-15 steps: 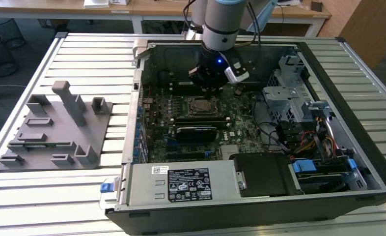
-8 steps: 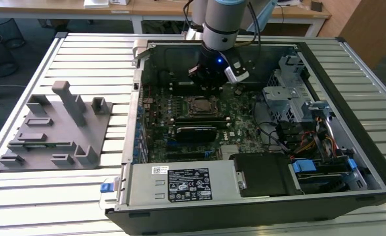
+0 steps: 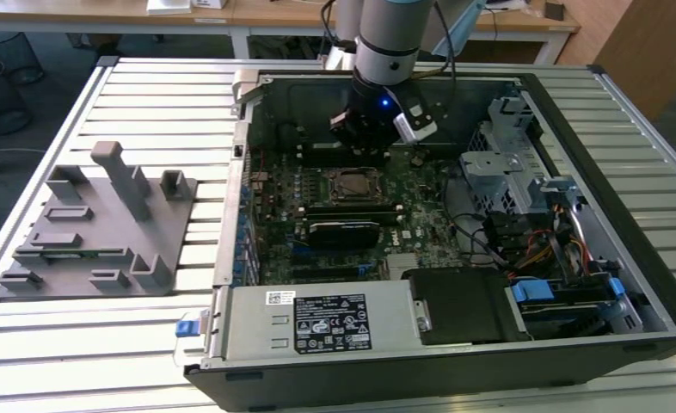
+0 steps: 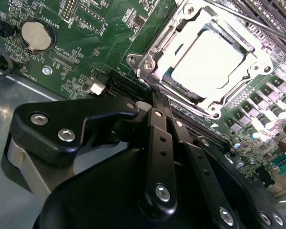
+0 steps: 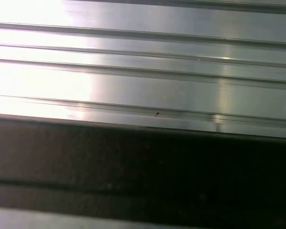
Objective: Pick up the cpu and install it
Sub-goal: 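Install the first cpu locking lever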
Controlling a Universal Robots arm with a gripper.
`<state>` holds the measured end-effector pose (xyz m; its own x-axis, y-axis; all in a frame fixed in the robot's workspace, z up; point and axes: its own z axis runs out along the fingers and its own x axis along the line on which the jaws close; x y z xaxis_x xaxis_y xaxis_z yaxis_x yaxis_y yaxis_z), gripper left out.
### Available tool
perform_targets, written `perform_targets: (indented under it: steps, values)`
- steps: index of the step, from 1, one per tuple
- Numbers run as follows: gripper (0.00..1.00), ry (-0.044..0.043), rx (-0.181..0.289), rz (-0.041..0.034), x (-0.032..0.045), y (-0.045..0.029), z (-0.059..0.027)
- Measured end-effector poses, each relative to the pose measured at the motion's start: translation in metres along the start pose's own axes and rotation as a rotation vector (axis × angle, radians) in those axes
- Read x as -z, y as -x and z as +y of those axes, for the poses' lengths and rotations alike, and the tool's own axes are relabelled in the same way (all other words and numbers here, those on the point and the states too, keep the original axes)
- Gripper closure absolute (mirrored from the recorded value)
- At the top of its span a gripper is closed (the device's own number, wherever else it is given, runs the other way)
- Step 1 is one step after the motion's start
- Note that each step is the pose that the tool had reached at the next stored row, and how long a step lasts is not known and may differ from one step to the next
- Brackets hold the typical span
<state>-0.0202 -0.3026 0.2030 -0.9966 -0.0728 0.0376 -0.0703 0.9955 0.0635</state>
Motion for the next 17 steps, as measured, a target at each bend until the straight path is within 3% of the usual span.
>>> perform_targets:
  steps: [17]
  values:
    - [0.89, 0.0001, 0.0, -0.0001, 0.0002, -0.0003, -0.0046]
